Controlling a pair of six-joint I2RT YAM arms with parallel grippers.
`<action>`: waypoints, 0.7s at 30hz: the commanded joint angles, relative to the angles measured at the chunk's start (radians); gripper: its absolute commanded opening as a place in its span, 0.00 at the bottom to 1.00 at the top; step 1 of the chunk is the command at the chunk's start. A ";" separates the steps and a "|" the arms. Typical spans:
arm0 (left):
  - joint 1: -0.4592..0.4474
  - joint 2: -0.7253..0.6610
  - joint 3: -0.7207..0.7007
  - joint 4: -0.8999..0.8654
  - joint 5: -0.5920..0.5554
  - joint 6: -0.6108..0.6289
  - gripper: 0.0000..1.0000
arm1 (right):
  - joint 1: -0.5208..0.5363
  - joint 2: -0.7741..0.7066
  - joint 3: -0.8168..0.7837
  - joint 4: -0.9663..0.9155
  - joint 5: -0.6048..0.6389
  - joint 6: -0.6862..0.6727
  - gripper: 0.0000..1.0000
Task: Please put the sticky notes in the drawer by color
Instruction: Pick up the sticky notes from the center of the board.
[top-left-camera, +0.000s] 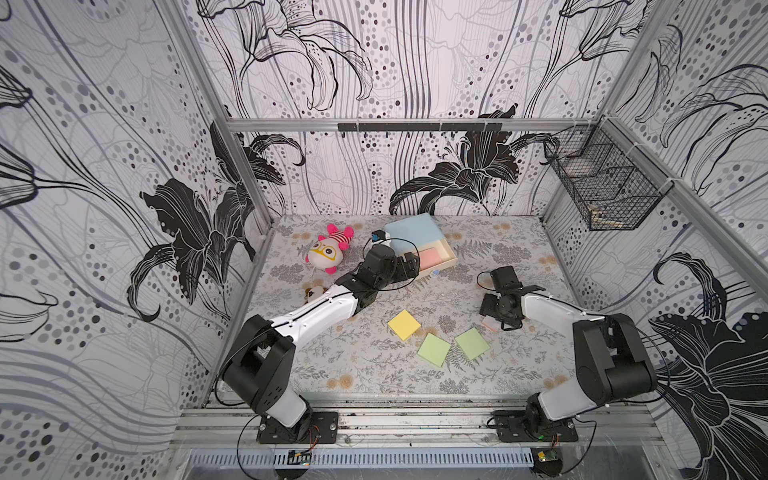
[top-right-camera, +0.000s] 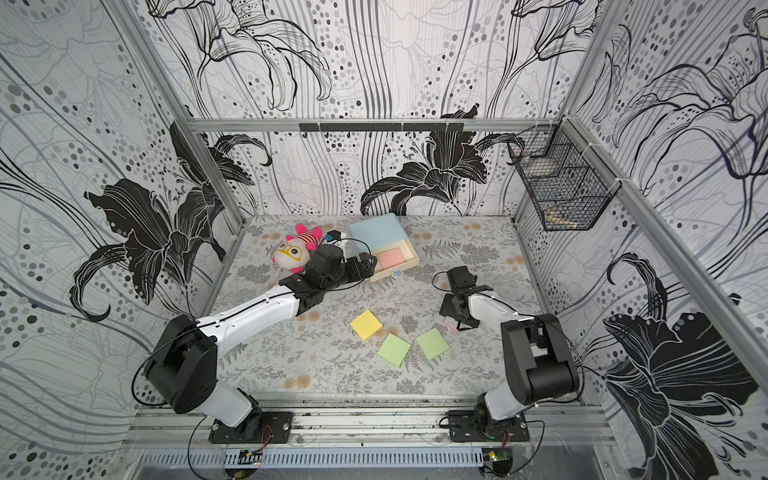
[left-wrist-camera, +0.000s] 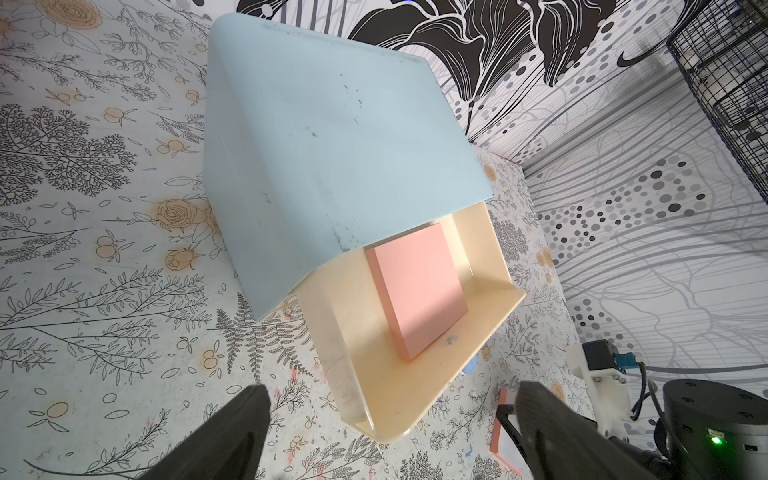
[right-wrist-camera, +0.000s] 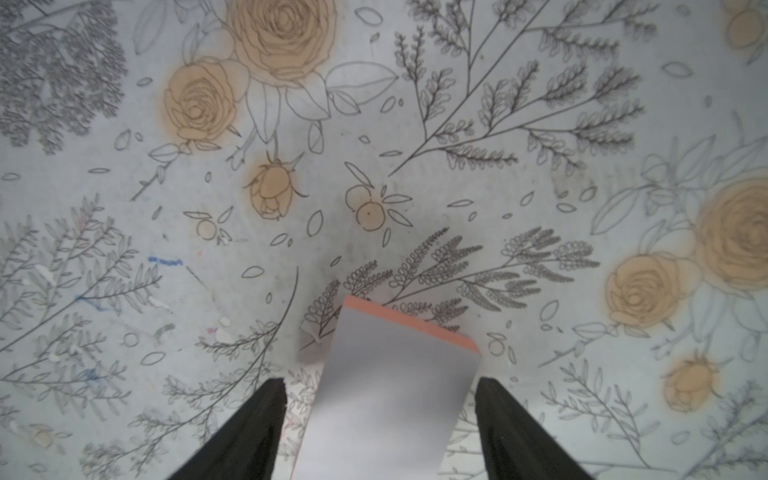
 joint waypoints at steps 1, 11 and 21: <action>-0.002 -0.033 -0.022 0.043 0.002 0.011 0.97 | 0.006 0.031 0.018 -0.010 -0.001 -0.019 0.76; -0.003 -0.045 -0.045 0.046 -0.007 0.006 0.97 | 0.006 0.096 0.050 -0.003 0.006 -0.017 0.75; -0.002 -0.050 -0.056 0.048 -0.011 0.007 0.97 | 0.006 0.119 0.092 -0.038 0.018 -0.062 0.69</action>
